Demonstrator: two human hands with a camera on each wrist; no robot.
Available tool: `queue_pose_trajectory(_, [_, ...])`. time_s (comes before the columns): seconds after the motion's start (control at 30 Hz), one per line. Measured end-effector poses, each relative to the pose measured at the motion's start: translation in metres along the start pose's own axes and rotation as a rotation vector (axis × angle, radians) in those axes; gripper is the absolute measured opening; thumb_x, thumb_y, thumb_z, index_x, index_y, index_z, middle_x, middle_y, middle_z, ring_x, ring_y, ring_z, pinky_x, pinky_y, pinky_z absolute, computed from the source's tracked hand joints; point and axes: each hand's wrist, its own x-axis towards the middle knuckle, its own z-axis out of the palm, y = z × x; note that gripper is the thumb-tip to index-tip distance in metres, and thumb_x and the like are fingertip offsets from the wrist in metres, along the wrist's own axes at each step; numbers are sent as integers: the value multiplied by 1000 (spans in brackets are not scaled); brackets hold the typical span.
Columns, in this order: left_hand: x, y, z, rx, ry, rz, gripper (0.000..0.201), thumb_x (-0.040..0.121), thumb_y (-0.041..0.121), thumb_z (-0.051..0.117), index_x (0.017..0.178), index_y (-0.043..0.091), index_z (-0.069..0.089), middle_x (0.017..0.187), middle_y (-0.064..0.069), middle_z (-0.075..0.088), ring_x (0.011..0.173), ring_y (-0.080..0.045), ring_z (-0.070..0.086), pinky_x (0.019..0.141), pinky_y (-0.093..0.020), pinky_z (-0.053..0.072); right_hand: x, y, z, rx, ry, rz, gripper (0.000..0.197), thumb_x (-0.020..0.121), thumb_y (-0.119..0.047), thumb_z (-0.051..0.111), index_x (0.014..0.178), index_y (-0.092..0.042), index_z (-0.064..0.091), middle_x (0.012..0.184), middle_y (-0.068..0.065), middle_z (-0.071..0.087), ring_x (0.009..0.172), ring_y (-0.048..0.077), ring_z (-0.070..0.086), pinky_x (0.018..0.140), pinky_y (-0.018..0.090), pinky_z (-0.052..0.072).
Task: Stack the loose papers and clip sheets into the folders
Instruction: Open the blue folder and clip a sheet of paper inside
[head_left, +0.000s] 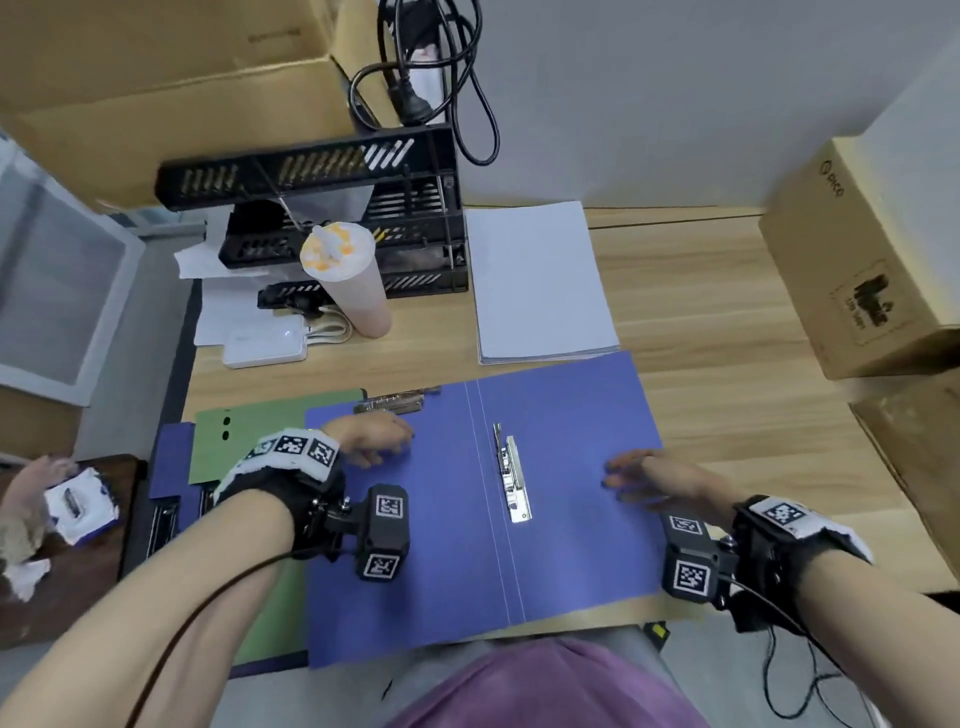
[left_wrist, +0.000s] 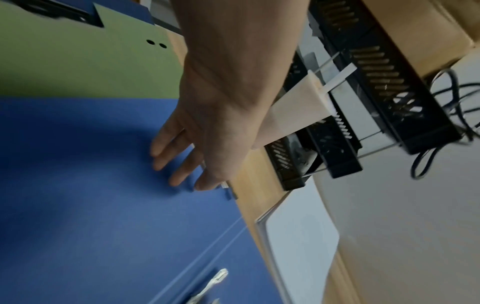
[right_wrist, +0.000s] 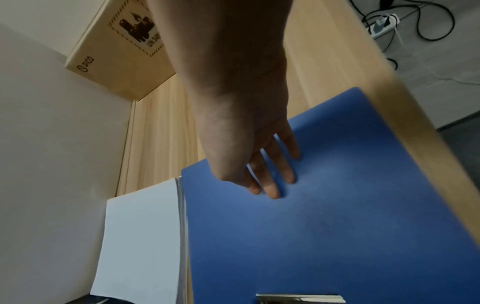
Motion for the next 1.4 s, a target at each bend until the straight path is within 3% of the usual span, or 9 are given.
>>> queue_pose_trajectory(0.13, [11,44,-25,-252,88,117,17,100,27,43,107,17,55,94,1,61,57,-16,58,50,-20,47,14,-46,-27,15,28,-89,22,98,-17,39,99,-18,60,90,2,72,79,21,62,64,26,39])
queue_pose_trajectory(0.3, [36,96,-52,-548,374,248,18,99,18,47,107,14,63,87,2,59,70,-15,55,59,-23,47,47,-113,-57,92,186,-230,16,95,-9,47,96,-20,58,75,-3,54,60,10,44,55,22,31])
queue_pose_trajectory(0.47, [68,118,-50,-742,435,169,31,92,5,40,72,29,41,73,-1,43,67,-18,39,71,-33,39,104,-143,-74,126,325,-262,24,68,-28,51,91,-21,54,80,-4,45,66,12,44,55,24,33])
queue_pose_trajectory(0.67, [104,131,-30,-721,510,61,23,87,12,44,67,23,39,95,3,34,77,-10,36,72,-23,35,134,-152,-59,-112,384,-142,34,88,-30,48,112,-7,55,134,16,40,121,33,41,89,31,30])
queue_pose_trajectory(0.73, [114,140,-20,-694,558,44,17,89,14,42,84,18,58,112,1,30,90,-6,37,84,-18,36,139,-148,-49,-89,414,-173,29,93,-22,47,115,-6,54,141,12,33,128,29,33,88,25,24])
queue_pose_trajectory(0.9, [123,160,1,-737,653,29,29,86,18,45,114,14,53,121,1,29,113,-19,41,92,-24,41,136,-141,-32,-79,497,-299,29,87,-15,48,113,0,50,138,14,36,122,32,35,102,34,31])
queue_pose_trajectory(1.1, [120,159,-1,-795,716,30,34,88,19,44,118,9,56,132,1,30,122,-23,39,106,-34,38,133,-142,-41,-75,475,-321,14,91,-18,47,101,-9,46,144,14,34,125,33,34,104,41,32])
queue_pose_trajectory(1.3, [113,157,-7,-804,789,184,21,81,17,45,88,14,64,101,0,58,96,-21,50,80,-24,39,124,-146,-44,30,467,-371,49,76,-34,43,117,-13,59,119,8,60,111,31,55,96,43,46])
queue_pose_trajectory(1.4, [107,161,-14,-903,737,179,25,86,13,48,103,21,65,105,6,66,97,-12,60,81,-23,48,120,-153,-46,43,489,-415,46,75,-27,45,111,-6,64,109,12,66,97,30,62,85,47,52])
